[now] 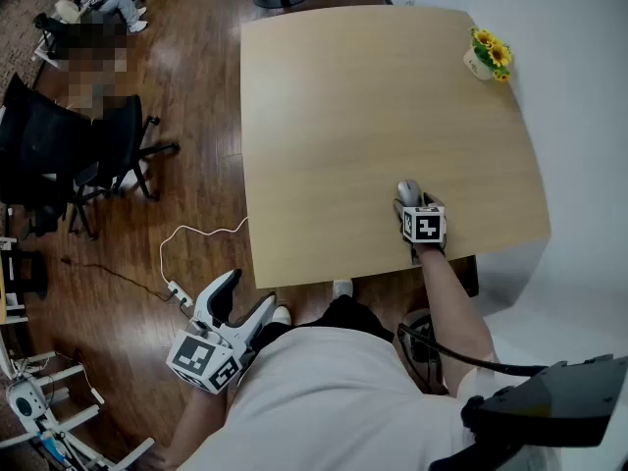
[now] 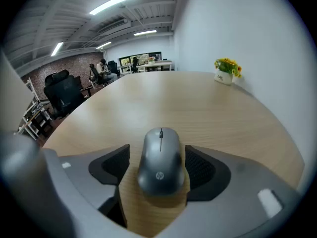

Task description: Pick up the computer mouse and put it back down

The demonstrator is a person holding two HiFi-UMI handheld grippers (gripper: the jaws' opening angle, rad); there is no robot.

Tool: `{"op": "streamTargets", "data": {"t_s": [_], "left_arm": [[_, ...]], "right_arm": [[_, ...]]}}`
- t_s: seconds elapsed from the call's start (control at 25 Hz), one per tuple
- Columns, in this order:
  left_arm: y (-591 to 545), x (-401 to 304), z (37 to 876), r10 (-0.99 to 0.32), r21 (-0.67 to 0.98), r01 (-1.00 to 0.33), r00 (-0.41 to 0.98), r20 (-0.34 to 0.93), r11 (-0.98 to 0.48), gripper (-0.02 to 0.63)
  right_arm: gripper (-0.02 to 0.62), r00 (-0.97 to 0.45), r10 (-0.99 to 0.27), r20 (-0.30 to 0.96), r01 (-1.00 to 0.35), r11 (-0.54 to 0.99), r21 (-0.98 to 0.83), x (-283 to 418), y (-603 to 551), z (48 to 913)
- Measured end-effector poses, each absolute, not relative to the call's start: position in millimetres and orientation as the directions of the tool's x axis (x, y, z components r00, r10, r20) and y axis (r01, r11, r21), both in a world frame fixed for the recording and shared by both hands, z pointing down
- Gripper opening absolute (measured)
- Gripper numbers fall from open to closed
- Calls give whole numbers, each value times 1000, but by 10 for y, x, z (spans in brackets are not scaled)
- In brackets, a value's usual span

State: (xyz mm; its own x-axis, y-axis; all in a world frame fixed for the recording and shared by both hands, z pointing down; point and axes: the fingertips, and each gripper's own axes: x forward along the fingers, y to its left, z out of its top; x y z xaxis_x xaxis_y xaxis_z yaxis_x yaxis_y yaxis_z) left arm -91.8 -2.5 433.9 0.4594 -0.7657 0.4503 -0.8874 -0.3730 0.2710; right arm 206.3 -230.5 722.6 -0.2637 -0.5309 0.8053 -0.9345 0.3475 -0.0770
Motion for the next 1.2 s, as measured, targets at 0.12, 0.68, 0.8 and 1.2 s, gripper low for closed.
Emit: {"op": "streamTargets", "data": {"t_s": [0.12,0.68,0.8,1.2], "left_arm": [[-96,-891,4381,-770,270,-893,447,455,-359,288],[-50,-1043,4327,-771,267,-873,486,411,-408,288],[77,-1071,4301,-753,268,-849,528,393,-455,288],[355,-1099,4203,-688,272,-767,641,341,-581,288]], "right_arm": [[361,-236,-513,826,-941,333,-62,2107,-2444,7346],[293,-290,-561,776,-939,322,-118,1989,-2263,6751],[293,-325,-583,745,-932,333,-145,1834,-1951,6280],[293,-368,-670,645,-919,369,-140,1559,-769,4883]]}}
